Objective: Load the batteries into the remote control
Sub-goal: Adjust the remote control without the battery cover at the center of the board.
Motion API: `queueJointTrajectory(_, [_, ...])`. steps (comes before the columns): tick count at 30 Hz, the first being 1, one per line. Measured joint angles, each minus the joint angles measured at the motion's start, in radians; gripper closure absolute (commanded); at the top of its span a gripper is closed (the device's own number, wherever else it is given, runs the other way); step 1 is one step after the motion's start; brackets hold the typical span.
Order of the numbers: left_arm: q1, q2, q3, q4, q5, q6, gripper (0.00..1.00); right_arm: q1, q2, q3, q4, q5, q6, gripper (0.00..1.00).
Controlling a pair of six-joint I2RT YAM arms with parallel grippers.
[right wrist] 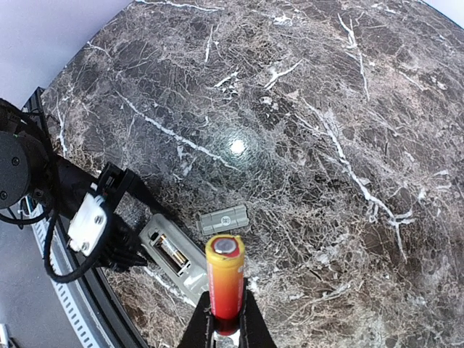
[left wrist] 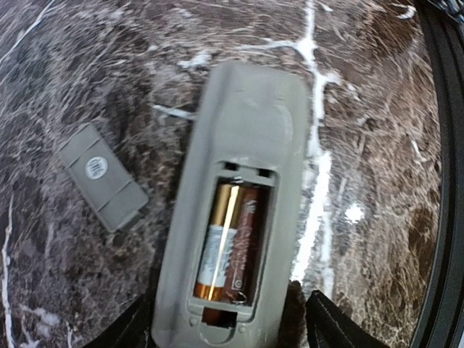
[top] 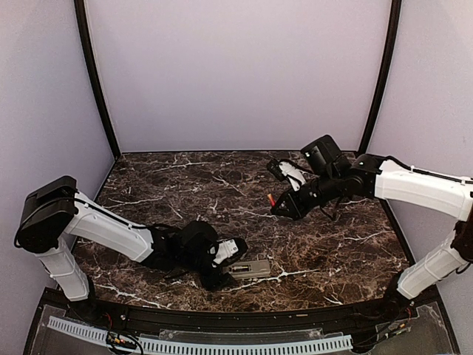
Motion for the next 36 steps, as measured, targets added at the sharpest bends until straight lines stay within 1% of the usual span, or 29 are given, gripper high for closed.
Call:
queueJointTrajectory(6, [-0.003, 0.001, -0.013, 0.012, 0.119, 0.144, 0.45, -0.013, 0.053, 0.051, -0.016, 0.001, -0.041, 1.0])
queueJointTrajectory(8, [0.001, 0.001, -0.014, 0.008, 0.139, 0.193, 0.47, -0.016, 0.065, 0.055, -0.019, 0.0, -0.053, 1.0])
queueJointTrajectory(11, [0.006, 0.001, -0.014, 0.002, 0.156, 0.253, 0.55, -0.021, 0.075, 0.055, -0.028, 0.0, -0.066, 1.0])
queueJointTrajectory(13, [0.008, 0.003, -0.014, 0.002, 0.157, 0.279, 0.57, -0.026, 0.076, 0.055, -0.029, -0.002, -0.071, 1.0])
queueJointTrajectory(17, [0.012, 0.01, -0.014, 0.009, 0.166, 0.312, 0.57, -0.038, 0.076, 0.055, -0.029, -0.007, -0.084, 1.0])
queueJointTrajectory(23, [0.026, 0.018, -0.013, 0.017, 0.218, 0.379, 0.57, -0.058, 0.087, 0.055, -0.026, -0.019, -0.096, 1.0])
queueJointTrajectory(29, [0.028, 0.026, 0.004, -0.011, 0.281, 0.498, 0.57, -0.066, 0.124, 0.055, -0.026, -0.034, -0.114, 1.0])
queueJointTrajectory(33, [0.028, 0.028, 0.02, -0.045, 0.291, 0.562, 0.57, -0.066, 0.142, 0.055, -0.027, -0.042, -0.124, 1.0])
queueJointTrajectory(36, [0.026, 0.028, 0.027, -0.059, 0.289, 0.605, 0.61, -0.066, 0.148, 0.055, -0.027, -0.05, -0.129, 1.0])
